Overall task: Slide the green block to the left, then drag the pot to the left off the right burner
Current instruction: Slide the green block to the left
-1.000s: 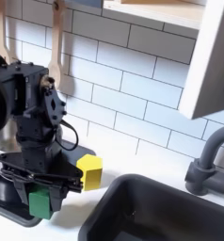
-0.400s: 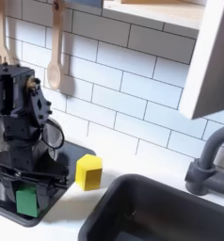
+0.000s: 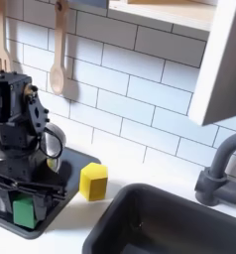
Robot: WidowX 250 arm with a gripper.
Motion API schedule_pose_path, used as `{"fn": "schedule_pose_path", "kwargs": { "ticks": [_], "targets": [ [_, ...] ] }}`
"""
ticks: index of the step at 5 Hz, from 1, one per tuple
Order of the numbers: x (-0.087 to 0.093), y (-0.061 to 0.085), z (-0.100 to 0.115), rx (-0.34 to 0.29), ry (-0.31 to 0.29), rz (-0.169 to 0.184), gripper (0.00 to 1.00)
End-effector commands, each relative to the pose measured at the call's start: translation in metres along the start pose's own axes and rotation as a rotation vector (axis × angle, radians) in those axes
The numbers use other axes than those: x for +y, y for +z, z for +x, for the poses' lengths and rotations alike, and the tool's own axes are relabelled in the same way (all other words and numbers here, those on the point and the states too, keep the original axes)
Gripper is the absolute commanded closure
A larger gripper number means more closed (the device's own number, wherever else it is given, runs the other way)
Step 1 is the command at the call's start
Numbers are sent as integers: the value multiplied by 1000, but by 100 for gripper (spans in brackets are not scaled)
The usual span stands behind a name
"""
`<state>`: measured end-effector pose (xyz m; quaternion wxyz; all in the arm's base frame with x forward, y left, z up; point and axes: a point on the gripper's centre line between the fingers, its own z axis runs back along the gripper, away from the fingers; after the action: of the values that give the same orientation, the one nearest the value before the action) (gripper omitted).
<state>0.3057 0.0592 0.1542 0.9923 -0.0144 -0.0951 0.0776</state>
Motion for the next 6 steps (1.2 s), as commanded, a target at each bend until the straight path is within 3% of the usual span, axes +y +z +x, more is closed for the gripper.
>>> {"fn": "schedule_pose_path", "kwargs": {
  "ticks": [1, 4, 5, 6],
  "targets": [
    [4, -1, -2, 6, 2, 2, 100],
    [3, -4, -7, 24, 4, -1, 100],
    [2, -5, -9, 30, 7, -2, 0],
    [2, -4, -8, 29, 24, 2, 0]
  ]
}}
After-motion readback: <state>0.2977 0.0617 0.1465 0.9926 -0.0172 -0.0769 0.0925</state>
